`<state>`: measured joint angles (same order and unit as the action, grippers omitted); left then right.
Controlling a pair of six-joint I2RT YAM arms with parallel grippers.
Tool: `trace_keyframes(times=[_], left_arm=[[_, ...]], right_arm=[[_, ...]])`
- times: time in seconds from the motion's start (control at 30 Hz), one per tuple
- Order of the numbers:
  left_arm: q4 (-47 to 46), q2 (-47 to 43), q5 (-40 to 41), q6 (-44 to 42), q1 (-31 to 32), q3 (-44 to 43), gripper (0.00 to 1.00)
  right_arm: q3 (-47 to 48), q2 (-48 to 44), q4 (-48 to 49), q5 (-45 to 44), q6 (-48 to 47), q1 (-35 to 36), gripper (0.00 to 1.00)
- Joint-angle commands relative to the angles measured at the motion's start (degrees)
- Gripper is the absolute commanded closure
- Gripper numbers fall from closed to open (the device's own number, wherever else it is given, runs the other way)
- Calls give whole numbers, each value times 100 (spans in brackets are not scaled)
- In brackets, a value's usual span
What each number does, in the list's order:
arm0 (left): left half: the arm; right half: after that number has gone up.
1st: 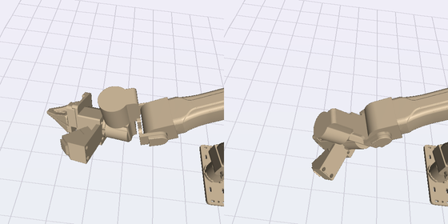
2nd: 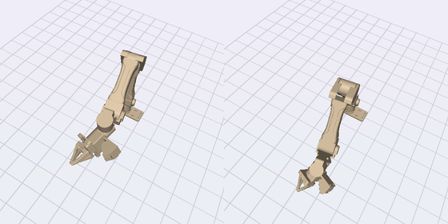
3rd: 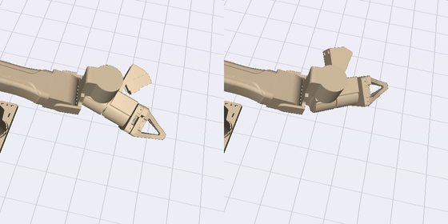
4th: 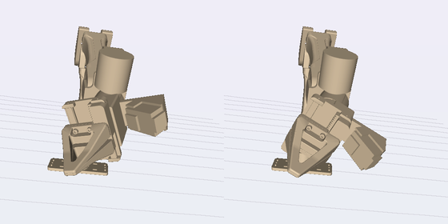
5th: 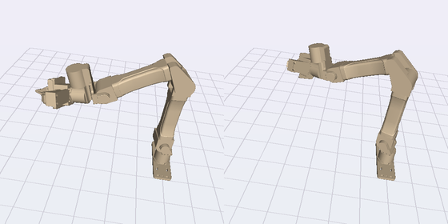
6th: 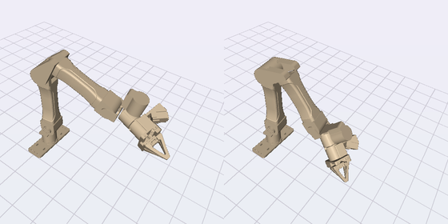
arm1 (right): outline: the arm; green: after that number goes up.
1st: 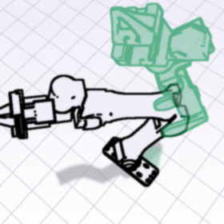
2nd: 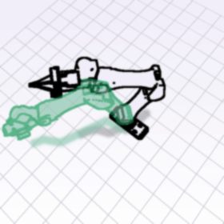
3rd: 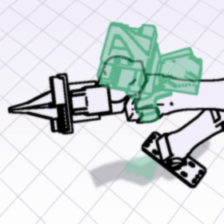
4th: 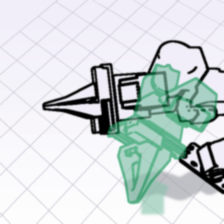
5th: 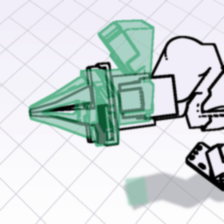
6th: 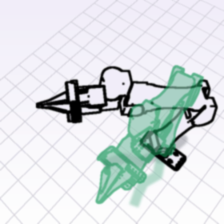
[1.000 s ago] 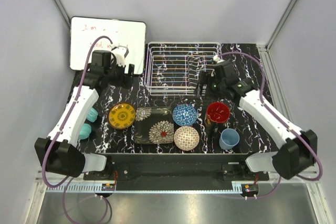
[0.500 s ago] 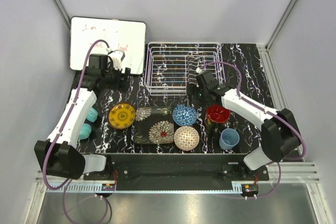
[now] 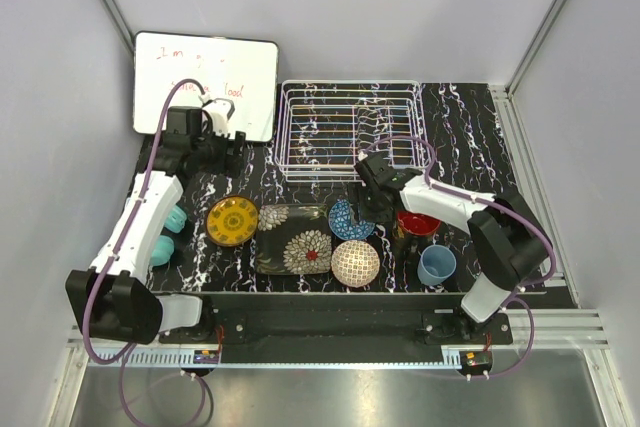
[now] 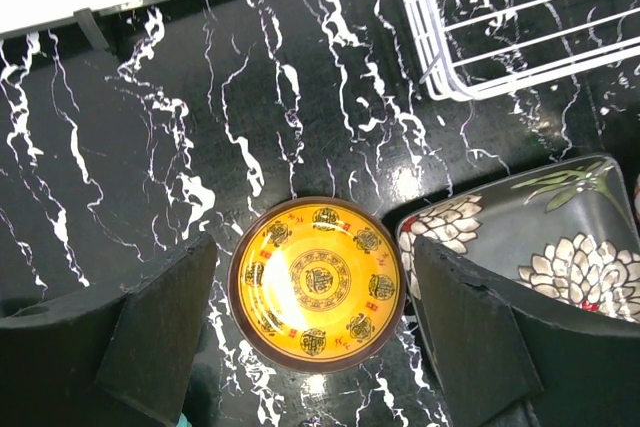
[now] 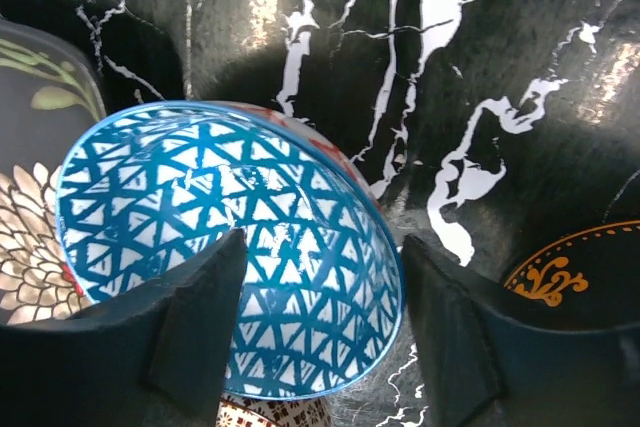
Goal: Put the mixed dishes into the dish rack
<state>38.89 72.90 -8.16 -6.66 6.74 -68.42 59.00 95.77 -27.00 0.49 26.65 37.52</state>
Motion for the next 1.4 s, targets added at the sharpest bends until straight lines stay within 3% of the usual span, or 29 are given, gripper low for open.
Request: trace_keyframes(times=[0.0, 0.27, 0.43, 0.47, 0.67, 0.83, 1.1, 1.23, 1.37], left_arm=[[-338, -206, 34, -108, -85, 127, 17], [-488, -250, 34, -169, -156, 268, 17], [-541, -285, 60, -222, -217, 294, 17], [-550, -285, 52, -231, -226, 294, 17], [-611, -294, 78, -292, -261, 365, 17], [-681, -233, 60, -292, -279, 409, 17], [-690, 101, -115, -196, -288, 198, 18], [-681, 180, -142, -187, -288, 66, 18], [-646, 172, -115, -187, -288, 13, 18]], right_arm=[[15, -67, -103, -243, 42, 36, 34], [94, 30, -173, -269, 68, 54, 72], [181, 12, -235, -365, 85, 63, 89], [190, 4, -270, -392, 68, 63, 99], [445, -189, -656, -822, -37, 63, 100], [1358, -567, -1709, -1445, -353, 98, 100], [3123, -1060, -2634, -2157, -757, 124, 100], [4117, -543, -2985, -3676, -1266, 116, 100], [5102, 746, -3118, -5354, -1865, 115, 100]])
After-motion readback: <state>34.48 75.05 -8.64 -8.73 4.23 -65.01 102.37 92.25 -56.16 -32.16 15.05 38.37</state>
